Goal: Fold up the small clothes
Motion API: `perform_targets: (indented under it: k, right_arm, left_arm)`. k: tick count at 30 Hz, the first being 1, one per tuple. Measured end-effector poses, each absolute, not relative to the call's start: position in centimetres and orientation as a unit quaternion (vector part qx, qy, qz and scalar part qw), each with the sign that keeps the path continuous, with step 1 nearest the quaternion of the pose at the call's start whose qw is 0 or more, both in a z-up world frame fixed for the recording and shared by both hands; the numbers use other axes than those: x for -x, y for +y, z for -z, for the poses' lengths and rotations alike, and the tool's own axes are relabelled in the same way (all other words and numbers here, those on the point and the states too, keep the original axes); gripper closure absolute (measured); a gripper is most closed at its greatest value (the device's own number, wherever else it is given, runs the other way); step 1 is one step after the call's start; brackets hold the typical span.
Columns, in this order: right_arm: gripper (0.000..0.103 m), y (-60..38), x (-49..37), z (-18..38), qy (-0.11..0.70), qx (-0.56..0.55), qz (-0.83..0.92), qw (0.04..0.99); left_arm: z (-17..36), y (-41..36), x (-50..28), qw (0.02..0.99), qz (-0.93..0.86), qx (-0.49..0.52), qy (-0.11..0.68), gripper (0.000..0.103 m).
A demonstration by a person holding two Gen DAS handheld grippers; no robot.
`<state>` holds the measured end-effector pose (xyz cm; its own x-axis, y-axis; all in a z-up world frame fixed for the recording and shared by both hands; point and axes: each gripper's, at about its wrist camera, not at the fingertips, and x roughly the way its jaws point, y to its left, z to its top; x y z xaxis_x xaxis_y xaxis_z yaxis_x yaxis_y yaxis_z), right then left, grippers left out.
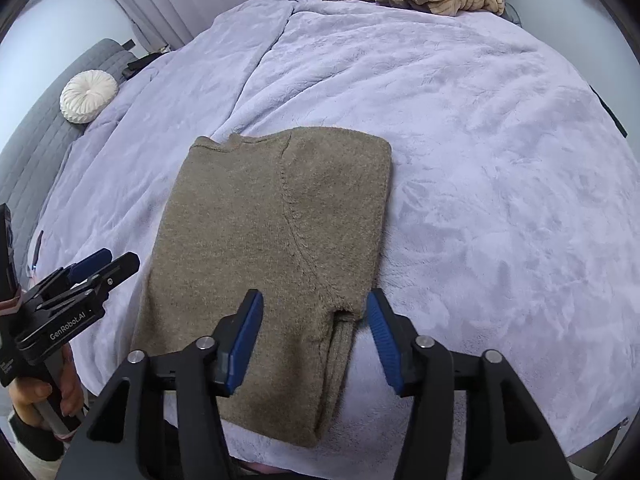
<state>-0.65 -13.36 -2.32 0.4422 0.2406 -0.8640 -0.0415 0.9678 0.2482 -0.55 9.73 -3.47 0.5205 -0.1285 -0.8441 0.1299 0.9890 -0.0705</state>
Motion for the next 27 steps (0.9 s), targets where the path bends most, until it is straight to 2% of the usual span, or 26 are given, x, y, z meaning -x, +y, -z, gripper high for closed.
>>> perform_targets:
  k: [2,3,5,6,7,9,27]
  right_arm:
    - [0.022,-12.8,0.5,1.7,0.520,-0.088,-0.080,0.846]
    - [0.022,-12.5,0.5,1.4,0.519,-0.084,-0.079,0.847]
    - [0.018,-11.9,0.3,1.0,0.520,-0.079,-0.075,0.847]
    - [0.014,-11.9,0.2,0.8,0.521,-0.080,-0.075,0.846]
    - [0.012,-11.8,0.1,0.8,0.522,-0.085,-0.076,0.845]
    - [0.000,-11.9,-0.1,0.9,0.524,-0.094,-0.076,0.843]
    - [0.000,-11.9,-0.5,1.3,0.530,-0.072,-0.023,0.844]
  left_arm:
    - [3.1,9.4,0.6,0.872,0.071,-0.001,0.484,0.038]
    - [2.8,9.2,0.6,0.872,0.069,-0.004,0.484,0.036]
    - [2.5,8.9,0.7,0.874,0.065,-0.007,0.482,0.003]
    - [2.2,8.8,0.9,0.877,0.063,-0.006,0.476,0.001]
    - [2.0,8.8,1.0,0.880,0.059,-0.008,0.471,0.001]
    - [1.8,8.6,1.1,0.879,0.055,-0.010,0.473,0.001]
    - [2.3,8.6,0.8,0.871,0.026,-0.014,0.490,0.001]
